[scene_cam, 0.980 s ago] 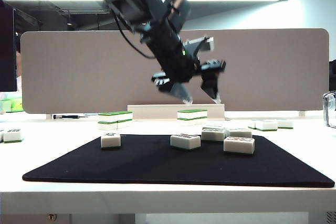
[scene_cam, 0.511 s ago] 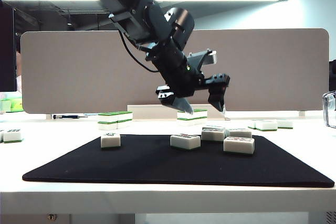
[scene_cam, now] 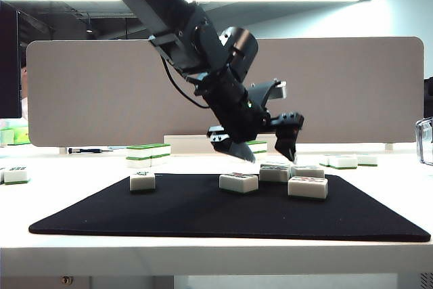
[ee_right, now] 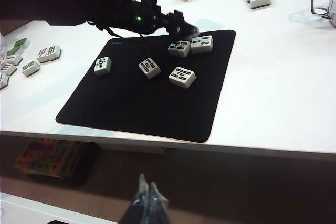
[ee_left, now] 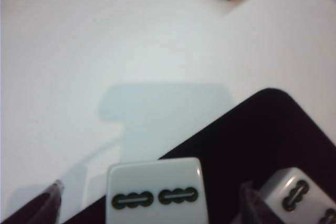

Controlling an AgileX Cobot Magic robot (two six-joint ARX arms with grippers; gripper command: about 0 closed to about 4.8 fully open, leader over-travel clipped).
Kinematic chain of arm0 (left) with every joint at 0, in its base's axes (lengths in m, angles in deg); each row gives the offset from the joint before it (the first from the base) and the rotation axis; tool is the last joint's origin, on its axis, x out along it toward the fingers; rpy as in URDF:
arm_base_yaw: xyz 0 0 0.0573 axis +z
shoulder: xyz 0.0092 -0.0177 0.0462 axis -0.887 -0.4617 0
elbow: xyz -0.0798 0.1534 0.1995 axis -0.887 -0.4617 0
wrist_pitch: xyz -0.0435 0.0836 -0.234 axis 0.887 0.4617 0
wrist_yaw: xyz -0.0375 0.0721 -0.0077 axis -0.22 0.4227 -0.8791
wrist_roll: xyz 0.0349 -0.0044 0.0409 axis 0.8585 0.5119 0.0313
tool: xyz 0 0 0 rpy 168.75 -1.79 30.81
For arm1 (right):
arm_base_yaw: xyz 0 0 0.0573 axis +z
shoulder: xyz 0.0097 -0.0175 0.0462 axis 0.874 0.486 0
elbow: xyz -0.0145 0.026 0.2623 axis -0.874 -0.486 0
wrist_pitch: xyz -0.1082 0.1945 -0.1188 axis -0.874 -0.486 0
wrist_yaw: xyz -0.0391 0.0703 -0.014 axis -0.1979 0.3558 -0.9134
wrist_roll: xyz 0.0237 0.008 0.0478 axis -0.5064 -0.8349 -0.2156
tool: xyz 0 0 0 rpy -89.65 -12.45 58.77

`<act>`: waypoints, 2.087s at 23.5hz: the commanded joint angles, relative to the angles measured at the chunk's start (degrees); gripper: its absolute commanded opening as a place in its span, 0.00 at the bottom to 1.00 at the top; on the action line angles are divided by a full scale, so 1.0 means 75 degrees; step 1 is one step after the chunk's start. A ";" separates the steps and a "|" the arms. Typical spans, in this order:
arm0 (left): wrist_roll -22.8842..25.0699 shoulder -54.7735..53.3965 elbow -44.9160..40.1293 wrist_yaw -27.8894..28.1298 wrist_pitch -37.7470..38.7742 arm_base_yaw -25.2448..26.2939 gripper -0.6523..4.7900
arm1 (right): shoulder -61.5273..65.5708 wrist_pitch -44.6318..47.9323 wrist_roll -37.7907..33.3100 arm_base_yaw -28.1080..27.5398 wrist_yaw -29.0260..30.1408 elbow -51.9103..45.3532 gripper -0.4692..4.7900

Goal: Align six mahjong tiles in a row on the table.

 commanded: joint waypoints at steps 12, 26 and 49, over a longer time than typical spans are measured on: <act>-0.0017 -0.0189 0.0026 0.0017 0.0026 -0.0047 0.61 | -0.0090 0.0067 0.0023 -0.0003 -0.0017 0.0015 0.09; 0.0044 0.0172 0.0796 -0.0012 0.0516 -0.0047 0.38 | -0.0090 0.0070 0.0023 -0.0003 -0.0017 0.0015 0.09; 0.3316 0.1865 0.0874 -0.1883 0.3570 0.0801 0.38 | -0.0090 0.0073 0.0026 0.0000 -0.0207 0.0015 0.09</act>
